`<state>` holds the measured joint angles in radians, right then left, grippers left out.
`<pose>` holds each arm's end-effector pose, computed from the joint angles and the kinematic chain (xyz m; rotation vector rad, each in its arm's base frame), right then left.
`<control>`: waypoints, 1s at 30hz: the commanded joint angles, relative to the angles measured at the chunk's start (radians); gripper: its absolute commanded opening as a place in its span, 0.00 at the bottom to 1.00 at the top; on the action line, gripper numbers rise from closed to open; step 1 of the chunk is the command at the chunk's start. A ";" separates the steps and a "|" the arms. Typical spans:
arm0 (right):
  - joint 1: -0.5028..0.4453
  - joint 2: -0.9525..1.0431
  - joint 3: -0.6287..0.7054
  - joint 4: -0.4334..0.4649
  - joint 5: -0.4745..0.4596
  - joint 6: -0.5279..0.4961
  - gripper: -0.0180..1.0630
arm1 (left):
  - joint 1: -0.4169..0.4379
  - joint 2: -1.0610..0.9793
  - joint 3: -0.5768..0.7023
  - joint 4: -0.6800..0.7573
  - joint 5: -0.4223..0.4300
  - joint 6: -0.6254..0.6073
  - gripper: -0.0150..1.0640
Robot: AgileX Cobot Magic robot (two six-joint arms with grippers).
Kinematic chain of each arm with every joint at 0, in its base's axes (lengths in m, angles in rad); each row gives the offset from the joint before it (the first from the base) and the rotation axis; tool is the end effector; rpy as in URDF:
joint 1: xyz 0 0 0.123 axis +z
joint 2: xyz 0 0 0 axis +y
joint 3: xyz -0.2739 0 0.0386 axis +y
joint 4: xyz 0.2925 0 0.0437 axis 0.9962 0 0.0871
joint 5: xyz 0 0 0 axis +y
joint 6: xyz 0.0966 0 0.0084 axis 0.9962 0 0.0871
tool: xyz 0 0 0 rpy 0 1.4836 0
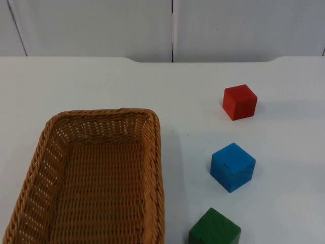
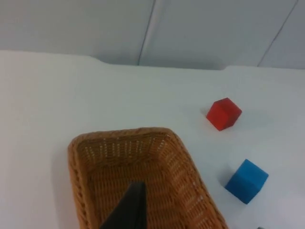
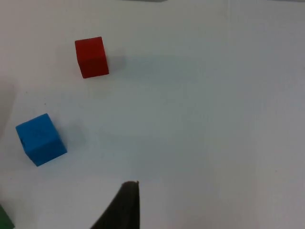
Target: Pick up one cube with each hand and place exactly two cubes into the same basket, leaving the remaining cube outside.
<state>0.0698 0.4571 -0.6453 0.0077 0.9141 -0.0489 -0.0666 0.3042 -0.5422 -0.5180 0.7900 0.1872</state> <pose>0.1279 0.0095 0.3183 -0.1293 2.2058 0.0210 0.1054 -0.0412 0.3184 0.1120 1.9723 -0.5233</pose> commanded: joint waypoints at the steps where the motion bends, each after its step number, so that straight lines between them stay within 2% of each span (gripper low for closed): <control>1: -0.005 0.024 -0.018 0.004 -0.017 -0.011 0.99 | -0.002 0.024 -0.008 -0.042 -0.026 0.028 0.94; 10: -0.005 0.207 -0.200 0.004 -0.012 -0.011 0.99 | -0.002 0.179 -0.124 -0.042 -0.026 0.124 0.94; 19: -0.005 0.397 -0.317 0.004 -0.029 -0.013 0.99 | -0.002 0.315 -0.169 -0.057 -0.043 0.193 0.94; 28: -0.005 0.611 -0.412 0.006 -0.074 -0.022 0.99 | -0.002 0.427 -0.172 -0.171 -0.067 0.341 0.94; 30: 0.002 0.685 -0.444 0.006 -0.081 -0.022 0.99 | -0.002 0.463 -0.172 -0.237 -0.067 0.411 0.94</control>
<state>0.0698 1.0843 -1.0600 0.0098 0.8538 -0.0636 -0.0666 0.7395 -0.7059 -0.6790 0.7397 0.5322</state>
